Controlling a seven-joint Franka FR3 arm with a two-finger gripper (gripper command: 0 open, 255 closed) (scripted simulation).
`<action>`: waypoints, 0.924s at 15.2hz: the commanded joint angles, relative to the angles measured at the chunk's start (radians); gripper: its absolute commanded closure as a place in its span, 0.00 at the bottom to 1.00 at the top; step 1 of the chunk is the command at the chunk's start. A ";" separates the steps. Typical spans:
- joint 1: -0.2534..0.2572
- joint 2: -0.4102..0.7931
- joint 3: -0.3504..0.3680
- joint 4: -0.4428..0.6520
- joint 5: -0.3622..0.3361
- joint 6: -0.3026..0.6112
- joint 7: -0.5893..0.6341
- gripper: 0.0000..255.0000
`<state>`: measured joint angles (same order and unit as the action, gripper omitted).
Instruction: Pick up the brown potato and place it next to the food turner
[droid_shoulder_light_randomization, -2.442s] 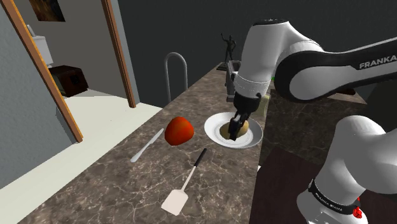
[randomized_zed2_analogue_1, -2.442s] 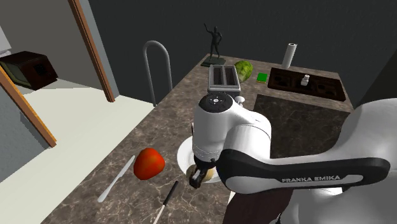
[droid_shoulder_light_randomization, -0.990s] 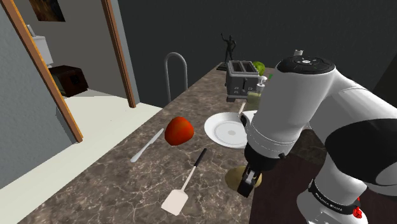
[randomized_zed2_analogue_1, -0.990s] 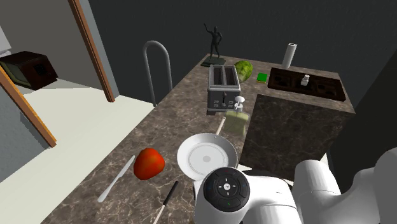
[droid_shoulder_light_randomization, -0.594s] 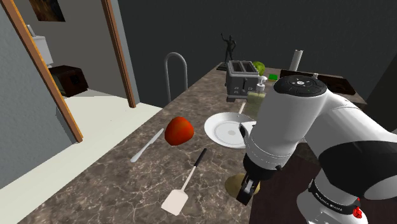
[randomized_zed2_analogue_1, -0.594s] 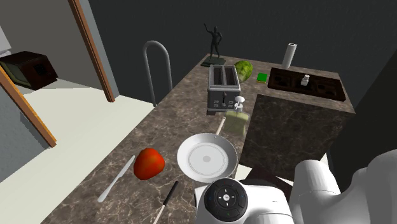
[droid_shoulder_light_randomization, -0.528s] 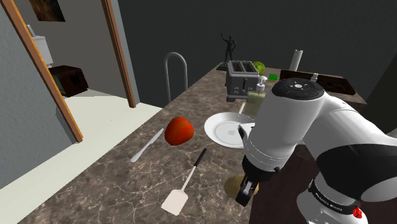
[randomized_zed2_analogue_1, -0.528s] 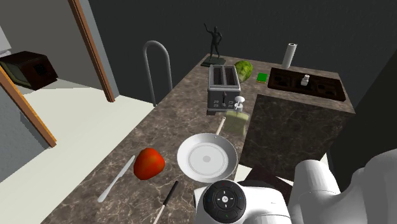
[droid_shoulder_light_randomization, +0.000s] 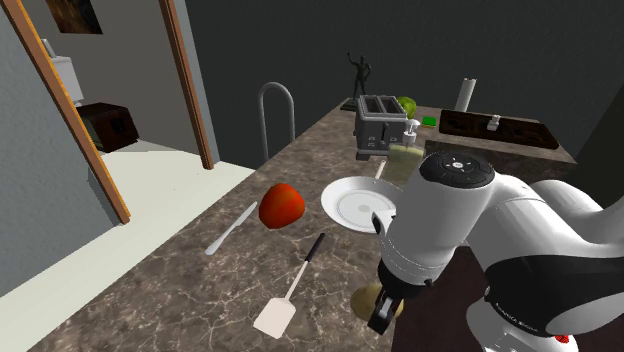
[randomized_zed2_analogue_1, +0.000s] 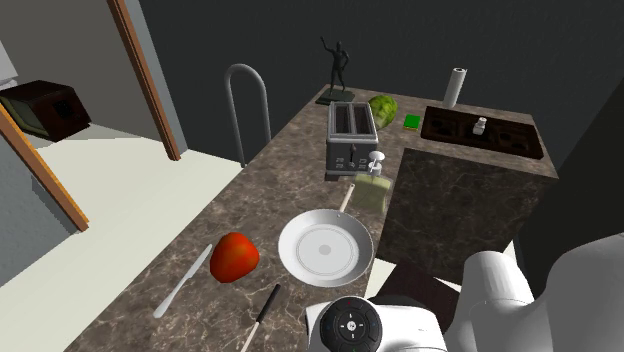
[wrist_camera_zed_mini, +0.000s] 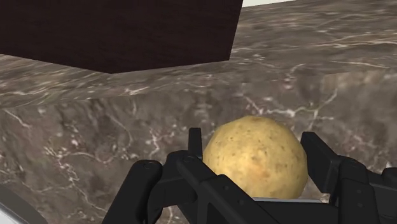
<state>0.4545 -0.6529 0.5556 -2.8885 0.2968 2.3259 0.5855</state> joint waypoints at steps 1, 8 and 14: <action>0.000 0.004 0.002 -0.001 0.001 0.006 0.001 1.00; 0.000 0.004 0.002 -0.001 0.001 0.006 0.001 0.00; 0.015 -0.087 -0.037 0.053 -0.012 -0.139 -0.003 0.00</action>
<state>0.4668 -0.7163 0.5313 -2.8488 0.2894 2.2267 0.5859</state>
